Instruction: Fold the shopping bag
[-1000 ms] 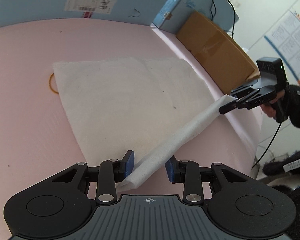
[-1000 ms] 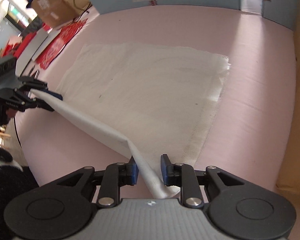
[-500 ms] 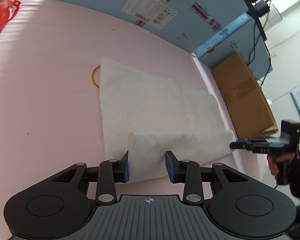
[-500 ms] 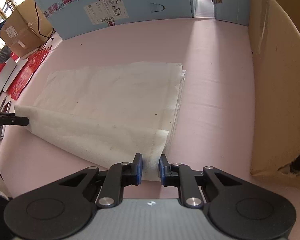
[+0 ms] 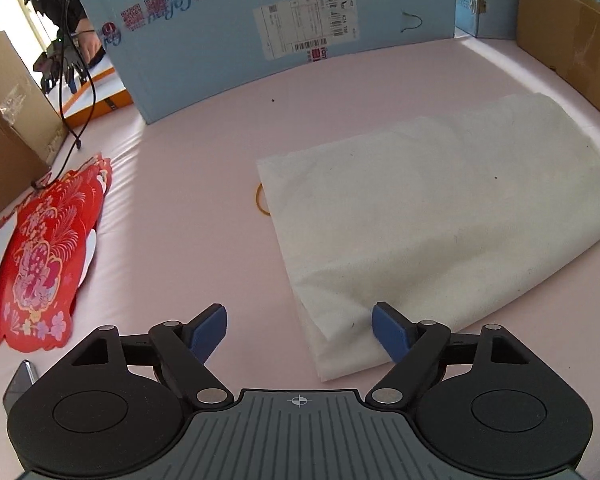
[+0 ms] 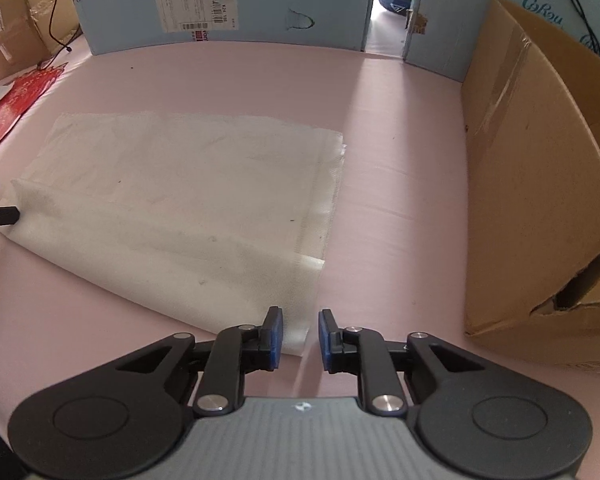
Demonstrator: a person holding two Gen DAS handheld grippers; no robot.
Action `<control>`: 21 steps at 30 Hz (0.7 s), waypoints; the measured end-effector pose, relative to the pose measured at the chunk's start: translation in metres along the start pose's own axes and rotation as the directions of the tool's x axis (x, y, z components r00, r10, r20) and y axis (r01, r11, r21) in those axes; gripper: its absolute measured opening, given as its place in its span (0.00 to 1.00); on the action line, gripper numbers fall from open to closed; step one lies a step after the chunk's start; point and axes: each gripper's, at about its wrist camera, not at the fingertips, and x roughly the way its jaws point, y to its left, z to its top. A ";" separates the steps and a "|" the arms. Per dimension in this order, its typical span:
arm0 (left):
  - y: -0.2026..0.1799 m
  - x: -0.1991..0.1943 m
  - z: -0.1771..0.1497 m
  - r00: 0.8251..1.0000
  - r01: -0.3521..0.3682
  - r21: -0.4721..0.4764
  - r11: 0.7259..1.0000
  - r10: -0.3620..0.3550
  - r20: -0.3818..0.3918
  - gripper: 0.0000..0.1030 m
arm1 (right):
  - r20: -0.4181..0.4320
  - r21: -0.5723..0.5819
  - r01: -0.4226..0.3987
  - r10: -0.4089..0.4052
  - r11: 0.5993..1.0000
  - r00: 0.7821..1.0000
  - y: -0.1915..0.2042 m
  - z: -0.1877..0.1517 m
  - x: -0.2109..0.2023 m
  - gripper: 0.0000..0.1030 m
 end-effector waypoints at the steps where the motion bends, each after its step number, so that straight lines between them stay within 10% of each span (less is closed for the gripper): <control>1: 0.001 -0.001 -0.002 1.000 -0.003 -0.002 1.000 0.003 0.006 0.80 | 0.050 0.025 0.011 -0.012 1.000 0.999 0.002 0.001 -0.007 0.26; 7: 0.001 0.001 0.003 1.000 -0.013 -0.002 1.000 0.013 0.018 0.80 | 0.306 -0.004 -0.160 0.154 0.987 0.939 0.052 0.009 -0.035 0.30; 11: 0.000 -0.004 0.001 1.000 -0.016 0.002 1.000 0.016 0.005 0.81 | 0.250 -0.143 -0.307 0.335 0.941 0.909 0.110 0.011 -0.013 0.26; 16: -0.004 -0.020 0.000 0.997 -0.036 0.038 0.999 0.034 0.066 0.81 | 0.162 -0.282 -0.232 0.285 0.931 0.945 0.145 0.001 0.014 0.25; 21: -0.027 -0.038 0.008 0.968 0.110 0.139 0.984 -0.138 0.211 0.77 | 0.163 -0.272 -0.275 0.326 0.922 0.931 0.142 -0.007 0.014 0.26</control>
